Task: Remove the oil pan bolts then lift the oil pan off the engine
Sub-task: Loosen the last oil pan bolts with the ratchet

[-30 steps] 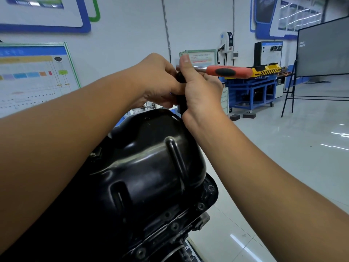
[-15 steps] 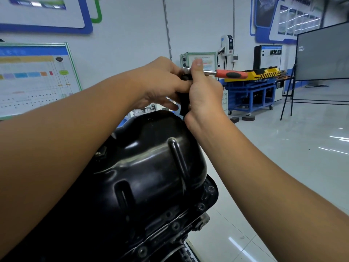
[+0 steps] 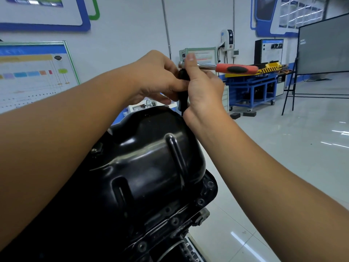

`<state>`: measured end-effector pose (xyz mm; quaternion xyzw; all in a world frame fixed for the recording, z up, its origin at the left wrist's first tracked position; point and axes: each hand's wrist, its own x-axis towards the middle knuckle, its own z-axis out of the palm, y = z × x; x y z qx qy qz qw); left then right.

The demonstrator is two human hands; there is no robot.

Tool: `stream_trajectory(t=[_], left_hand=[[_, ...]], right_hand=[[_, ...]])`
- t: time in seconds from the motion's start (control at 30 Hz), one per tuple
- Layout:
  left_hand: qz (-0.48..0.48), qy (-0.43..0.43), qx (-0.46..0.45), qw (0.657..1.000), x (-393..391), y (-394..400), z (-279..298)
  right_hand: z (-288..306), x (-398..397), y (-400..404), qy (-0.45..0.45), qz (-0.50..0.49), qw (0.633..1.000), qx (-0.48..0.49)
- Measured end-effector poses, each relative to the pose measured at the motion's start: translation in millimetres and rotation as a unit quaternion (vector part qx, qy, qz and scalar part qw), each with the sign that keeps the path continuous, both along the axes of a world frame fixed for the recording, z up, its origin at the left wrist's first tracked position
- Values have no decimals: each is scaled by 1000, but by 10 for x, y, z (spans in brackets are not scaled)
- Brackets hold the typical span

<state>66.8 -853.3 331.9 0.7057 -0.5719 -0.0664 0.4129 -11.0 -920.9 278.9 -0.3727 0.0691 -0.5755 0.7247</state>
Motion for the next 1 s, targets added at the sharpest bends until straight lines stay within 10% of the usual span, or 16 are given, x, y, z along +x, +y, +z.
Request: stream_trajectory(t=[1.0], left_hand=[[-36,-3,19,999,-88,35,-3]], right_hand=[[7,10,-2,0,-4,1000,16]])
